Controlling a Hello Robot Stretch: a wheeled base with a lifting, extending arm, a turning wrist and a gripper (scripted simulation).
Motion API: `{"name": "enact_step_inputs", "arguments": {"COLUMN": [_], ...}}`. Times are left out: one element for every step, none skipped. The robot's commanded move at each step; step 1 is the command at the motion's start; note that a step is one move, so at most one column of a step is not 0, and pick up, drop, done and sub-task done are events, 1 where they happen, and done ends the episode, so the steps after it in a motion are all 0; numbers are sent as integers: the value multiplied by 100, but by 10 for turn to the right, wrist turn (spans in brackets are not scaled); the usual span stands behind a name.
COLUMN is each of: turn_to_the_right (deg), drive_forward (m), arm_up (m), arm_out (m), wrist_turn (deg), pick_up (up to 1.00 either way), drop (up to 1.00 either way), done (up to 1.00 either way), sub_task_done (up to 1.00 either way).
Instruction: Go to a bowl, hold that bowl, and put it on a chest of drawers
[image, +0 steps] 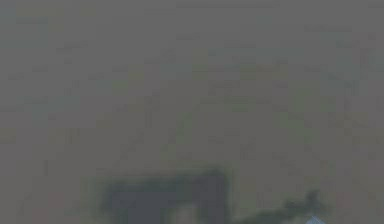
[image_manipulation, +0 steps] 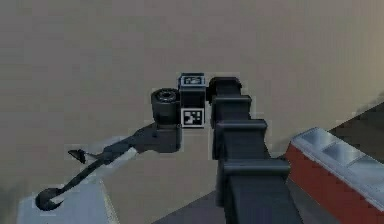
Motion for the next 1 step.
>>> {"name": "enact_step_inputs", "arguments": {"turn_to_the_right": [0], "drive_forward": [0], "arm_up": [0], "arm_out": [-8], "wrist_turn": [0], "pick_up": [0], "drop": [0], "done": [0], "sub_task_done": [0]}}
